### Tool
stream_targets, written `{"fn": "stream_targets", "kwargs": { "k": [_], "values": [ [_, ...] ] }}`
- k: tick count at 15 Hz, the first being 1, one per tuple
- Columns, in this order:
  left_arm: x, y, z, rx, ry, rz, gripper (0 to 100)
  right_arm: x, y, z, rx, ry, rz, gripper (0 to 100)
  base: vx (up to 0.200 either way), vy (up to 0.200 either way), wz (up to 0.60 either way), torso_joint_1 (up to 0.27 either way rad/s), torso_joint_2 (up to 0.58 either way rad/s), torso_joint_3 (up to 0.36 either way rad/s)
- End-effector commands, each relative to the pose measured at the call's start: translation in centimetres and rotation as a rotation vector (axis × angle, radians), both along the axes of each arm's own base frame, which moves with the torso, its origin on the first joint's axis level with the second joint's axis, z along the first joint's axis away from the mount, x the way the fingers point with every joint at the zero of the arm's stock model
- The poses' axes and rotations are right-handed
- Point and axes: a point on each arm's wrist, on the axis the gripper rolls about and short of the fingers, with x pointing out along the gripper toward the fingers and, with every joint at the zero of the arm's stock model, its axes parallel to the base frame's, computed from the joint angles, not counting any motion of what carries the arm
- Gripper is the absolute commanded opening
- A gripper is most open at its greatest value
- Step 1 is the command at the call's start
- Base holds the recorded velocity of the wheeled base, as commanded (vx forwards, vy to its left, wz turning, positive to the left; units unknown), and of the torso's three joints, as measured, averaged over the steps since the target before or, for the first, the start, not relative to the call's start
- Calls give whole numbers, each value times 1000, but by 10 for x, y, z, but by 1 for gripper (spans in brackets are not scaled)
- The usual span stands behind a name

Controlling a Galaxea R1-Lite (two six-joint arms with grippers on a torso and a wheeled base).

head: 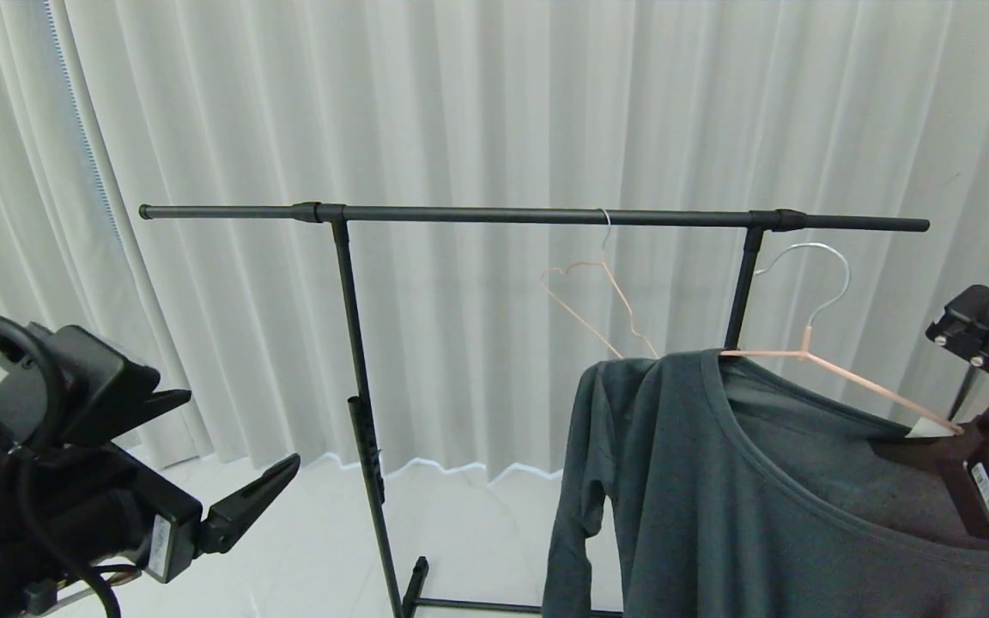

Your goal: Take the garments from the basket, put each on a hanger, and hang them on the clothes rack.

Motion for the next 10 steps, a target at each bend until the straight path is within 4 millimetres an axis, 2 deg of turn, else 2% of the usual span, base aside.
{"fn": "stream_targets", "kwargs": {
  "k": [1,6,10],
  "values": [
    [8,-3,-4,16,29,8,100,11,7,-1,6,7,2,0,0,200,0,2,7,-2],
    [9,-3,-4,15,31,11,100,24,18,-4,6,5,17,0,0,200,0,8,2,0],
    [8,-3,-3,12,25,9,100,47,29,-3,1,-30,-13,0,0,0,0,0,0,0]
  ]
}}
